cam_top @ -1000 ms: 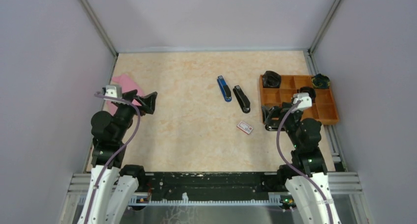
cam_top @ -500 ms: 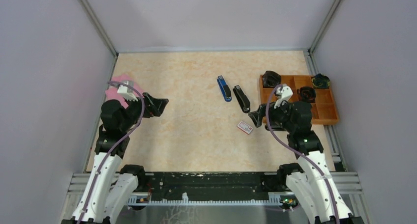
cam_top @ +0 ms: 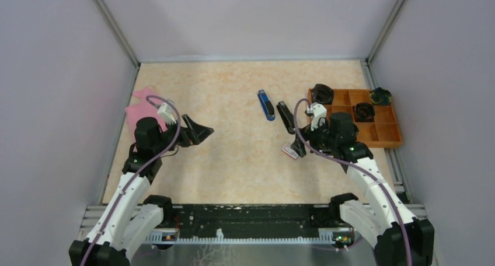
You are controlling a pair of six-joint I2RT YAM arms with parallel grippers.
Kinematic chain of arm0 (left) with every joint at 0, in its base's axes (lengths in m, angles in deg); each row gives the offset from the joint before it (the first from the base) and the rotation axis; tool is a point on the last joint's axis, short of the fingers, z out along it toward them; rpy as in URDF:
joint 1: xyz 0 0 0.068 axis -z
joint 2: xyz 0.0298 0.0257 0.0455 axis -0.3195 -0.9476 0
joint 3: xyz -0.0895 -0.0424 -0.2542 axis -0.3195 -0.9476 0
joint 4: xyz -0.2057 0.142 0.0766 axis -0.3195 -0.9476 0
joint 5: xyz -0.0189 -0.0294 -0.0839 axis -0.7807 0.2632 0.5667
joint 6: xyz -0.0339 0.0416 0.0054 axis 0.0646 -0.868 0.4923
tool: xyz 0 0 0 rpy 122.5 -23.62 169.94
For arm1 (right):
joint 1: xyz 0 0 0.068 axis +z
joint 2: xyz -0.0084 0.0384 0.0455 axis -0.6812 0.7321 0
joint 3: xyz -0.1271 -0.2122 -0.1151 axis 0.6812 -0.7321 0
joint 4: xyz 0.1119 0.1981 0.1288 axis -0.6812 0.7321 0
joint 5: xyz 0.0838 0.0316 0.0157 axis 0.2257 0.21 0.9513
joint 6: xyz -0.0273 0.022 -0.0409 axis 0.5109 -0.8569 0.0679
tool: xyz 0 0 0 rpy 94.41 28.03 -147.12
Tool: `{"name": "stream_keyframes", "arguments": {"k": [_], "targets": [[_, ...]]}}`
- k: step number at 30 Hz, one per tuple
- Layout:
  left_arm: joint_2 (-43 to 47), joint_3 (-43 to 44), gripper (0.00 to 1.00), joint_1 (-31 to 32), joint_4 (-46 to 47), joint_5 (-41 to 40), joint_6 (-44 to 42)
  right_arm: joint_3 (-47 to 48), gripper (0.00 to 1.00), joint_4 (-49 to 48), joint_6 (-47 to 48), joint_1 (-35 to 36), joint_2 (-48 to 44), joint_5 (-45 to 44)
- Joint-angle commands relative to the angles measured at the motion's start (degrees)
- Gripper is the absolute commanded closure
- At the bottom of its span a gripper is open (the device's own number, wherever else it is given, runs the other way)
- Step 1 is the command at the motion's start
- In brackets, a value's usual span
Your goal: Load the staples into the stapler
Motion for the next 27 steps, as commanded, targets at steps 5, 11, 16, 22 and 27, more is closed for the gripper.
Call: {"name": "stream_keyframes", "arguments": {"k": [5,11,16,22,27], "targets": [[-1.3,-7.5,0.01,1.5,8.9,4.5,7.3,2.2,0.17,-0.4,9.3,3.4,5.4,-2.2],[-5.1,-7.4,0.02,2.0,7.9,6.5,8.3,3.9,0.19,-1.1,14.0,6.8,14.5,-4.8],[-7.3,-8.4,0.02,2.5,7.9,6.8,7.5,5.1,0.22,-1.8,16.7,9.7,19.8,-9.7],[-8.7,-10.0,0.02,2.6,10.0,6.5,8.6,5.9,0.28,-2.7,18.7,10.0,23.2,-10.7],[-10.4,-10.1,0.03,2.8,10.7,7.1,8.4,8.3,0.33,-0.3,21.2,11.1,27.4,-11.4]]}}
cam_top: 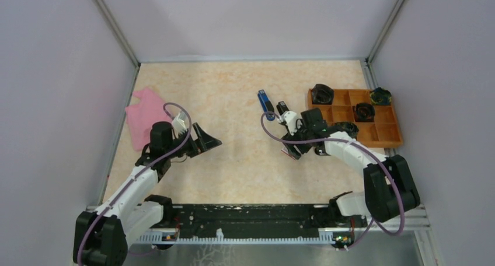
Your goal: Load the staples into the stapler
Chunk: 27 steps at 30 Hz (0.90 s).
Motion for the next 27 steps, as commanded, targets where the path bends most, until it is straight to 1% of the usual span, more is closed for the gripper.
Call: {"name": "stream_keyframes", "arguments": {"k": [1,8,19,27], "targets": [[-1.1,-0.3,0.03,0.5,3.1,1.6,0.2,4.3,0.33,0.4,3.7,1.7,2.8,-1.3],[-2.9,-0.7,0.03,0.8,5.0,1.8,0.8,5.2,0.36,2.7,5.8,3.3,5.3,-3.5],[-7.1,-2.5,0.10,1.0,11.2,3.4,3.6,4.7,0.42,4.0,8.0,6.1,7.2,-6.9],[-9.1,-3.2,0.13,1.4,13.4,3.7,4.0,5.6,0.48,5.5,8.5,7.5,9.5,-8.5]]}}
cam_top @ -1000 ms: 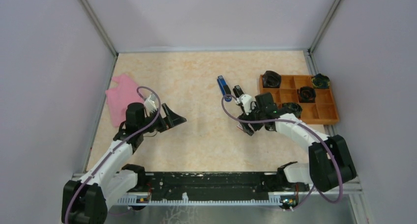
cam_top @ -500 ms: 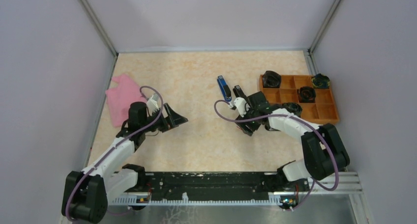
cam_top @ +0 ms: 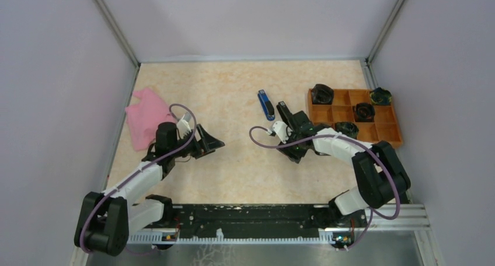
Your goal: Load the staples into the stapler
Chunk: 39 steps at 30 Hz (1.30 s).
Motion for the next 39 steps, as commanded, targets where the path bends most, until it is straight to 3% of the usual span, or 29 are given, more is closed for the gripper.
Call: {"name": "stream_keyframes", "arguments": {"k": [1,17,25,30,39], "targets": [[-0.9,-0.8,0.13,0.5,3.9,1.4,0.6,2.4,0.48,0.8,1.0,0.9,1.4,-1.4],[-7.0,-3.1,0.17,0.8,12.1,5.3,3.3,7.6,0.56,1.9,5.4,8.8,6.4,1.4],[-12.1,-4.4,0.24,0.8,17.6,8.1,5.9,13.1,0.55,0.8,8.9,16.7,10.8,6.8],[-15.0,-4.3,0.30,0.9,19.4,9.2,6.5,17.4,0.55,1.3,10.6,21.5,18.4,8.0],[-19.9,-4.4,0.37,1.2,21.4,9.1,7.3,22.9,0.55,2.3,13.2,25.5,23.3,9.4]]}}
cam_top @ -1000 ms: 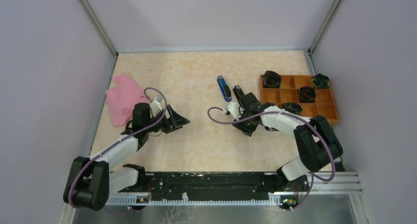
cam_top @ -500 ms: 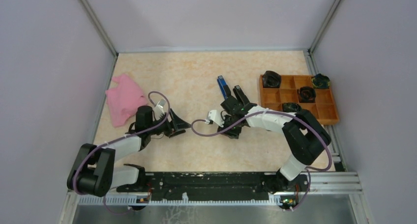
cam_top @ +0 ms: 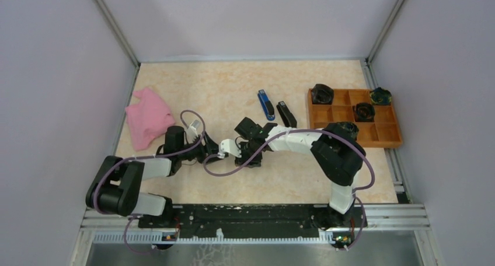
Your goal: Load the staples into the stapler
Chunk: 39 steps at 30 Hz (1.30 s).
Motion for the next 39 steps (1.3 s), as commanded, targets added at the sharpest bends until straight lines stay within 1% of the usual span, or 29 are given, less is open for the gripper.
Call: {"name": "stream_keyframes", "arguments": {"k": [1,5,12,17,24,30,39], "targets": [[-3.0,-0.4,0.37,0.6,4.2,1.3,0.8,1.3,0.55,0.6,2.5,1.6,2.9,1.7],[-7.1,-0.4,0.44,1.0,8.6,2.7,2.3,1.8,0.55,0.9,2.8,2.1,3.6,1.6],[-14.8,-1.0,0.50,2.9,19.2,5.3,7.0,1.9,0.55,1.0,2.9,2.4,4.0,1.3],[-18.7,-1.3,0.52,4.4,24.1,5.1,8.7,1.7,0.55,0.9,3.0,2.5,4.2,1.3],[-23.1,-1.8,0.57,5.6,30.6,5.7,11.6,1.8,0.55,1.1,3.0,2.6,4.8,1.2],[-24.6,-2.2,0.62,6.2,32.7,5.3,12.5,1.8,0.55,0.8,3.0,2.8,5.0,1.4],[-26.3,-2.5,0.64,7.1,36.1,5.3,14.4,2.5,0.55,-0.2,2.7,3.3,5.8,2.5]]}}
